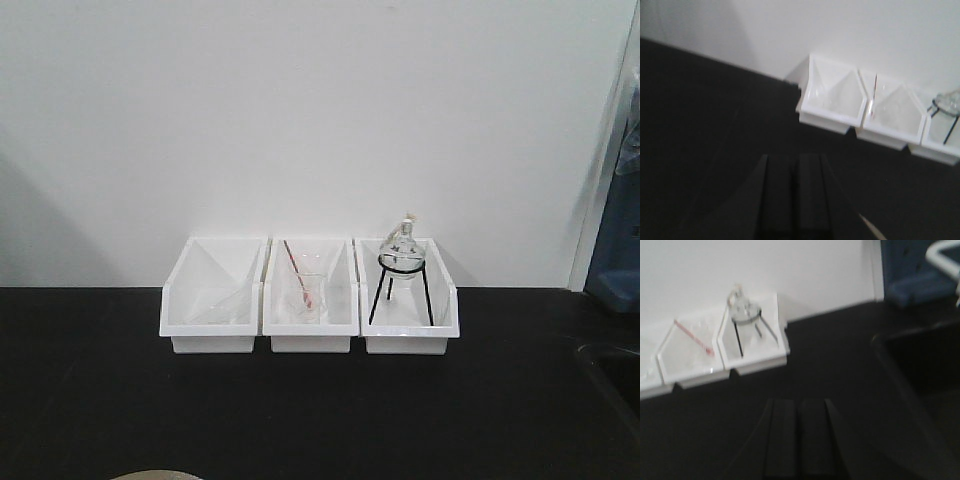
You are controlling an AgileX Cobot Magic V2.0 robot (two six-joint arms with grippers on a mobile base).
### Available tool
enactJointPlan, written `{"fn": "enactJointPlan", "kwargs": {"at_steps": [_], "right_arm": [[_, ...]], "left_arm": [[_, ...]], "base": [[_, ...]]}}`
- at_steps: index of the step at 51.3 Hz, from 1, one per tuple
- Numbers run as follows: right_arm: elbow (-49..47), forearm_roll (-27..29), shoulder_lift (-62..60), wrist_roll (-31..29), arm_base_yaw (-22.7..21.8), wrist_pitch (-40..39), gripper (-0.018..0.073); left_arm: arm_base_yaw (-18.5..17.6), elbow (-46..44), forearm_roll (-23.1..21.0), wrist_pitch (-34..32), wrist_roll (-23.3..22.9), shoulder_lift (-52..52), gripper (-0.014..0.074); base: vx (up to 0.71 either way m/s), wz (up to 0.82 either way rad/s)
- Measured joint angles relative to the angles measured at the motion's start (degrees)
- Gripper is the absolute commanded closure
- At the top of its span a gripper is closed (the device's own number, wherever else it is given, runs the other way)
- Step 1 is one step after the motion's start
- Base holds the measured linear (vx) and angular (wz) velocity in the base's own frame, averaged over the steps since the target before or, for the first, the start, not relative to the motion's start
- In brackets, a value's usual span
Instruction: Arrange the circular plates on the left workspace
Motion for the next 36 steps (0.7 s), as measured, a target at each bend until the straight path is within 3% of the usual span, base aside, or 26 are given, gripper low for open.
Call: {"fn": "enactJointPlan", "kwargs": {"at_steps": [5, 12, 19, 26, 32, 36], "right_arm": [[-4.77, 13.87, 8.22, -13.31, -0.06, 8.07, 0.0563], [-9.5, 36.15, 20.21, -31.69, -0.06, 17.59, 0.0563], [-10.81, 50.05, 28.77, -40.77, -2.03, 23.17, 0.0563], [-10.68, 56.78, 33.69, -46.91, -9.99, 30.11, 0.0563], [-8.87, 64.51, 35.11, -50.68, -20.3, 33.04, 0.0563], [-7.58, 67.46, 35.19, -52.58, -24.6, 33.05, 0.0563]], "left_arm": [[-0.83, -3.28, -10.18, 6.14, 13.0, 7.63, 0.0596], [-0.83, -6.25, -30.37, 12.72, 30.95, 18.34, 0.0596], [0.67, -7.35, -45.11, 18.08, 41.94, 27.01, 0.0596], [6.62, -7.35, -48.97, 24.45, 47.12, 33.54, 0.0596], [14.06, -7.35, -49.27, 29.07, 48.58, 37.5, 0.0596], [18.23, -7.35, -49.46, 30.34, 48.77, 39.11, 0.0596]], "base": [[0.0, 0.0], [0.0, 0.0], [0.0, 0.0], [0.0, 0.0], [0.0, 0.0], [0.0, 0.0]]}}
